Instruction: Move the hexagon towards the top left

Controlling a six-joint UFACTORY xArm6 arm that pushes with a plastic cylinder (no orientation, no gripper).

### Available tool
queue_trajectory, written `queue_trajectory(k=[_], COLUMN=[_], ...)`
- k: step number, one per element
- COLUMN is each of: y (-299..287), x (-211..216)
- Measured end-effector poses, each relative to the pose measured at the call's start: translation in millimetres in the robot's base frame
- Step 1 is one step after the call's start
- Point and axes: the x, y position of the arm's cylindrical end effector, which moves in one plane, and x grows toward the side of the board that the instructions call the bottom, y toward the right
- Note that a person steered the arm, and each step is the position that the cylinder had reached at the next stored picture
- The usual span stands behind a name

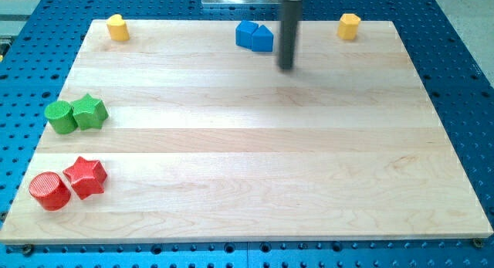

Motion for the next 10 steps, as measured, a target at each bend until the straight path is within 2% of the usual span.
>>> queue_trajectory(k=[1,2,3,4,5,6,7,8,9,10], y=[130,183,108,4,-7,-5,-96,-158,-56,15], x=[-44,-112,-116,-45,-21,-53,-27,25,24,42])
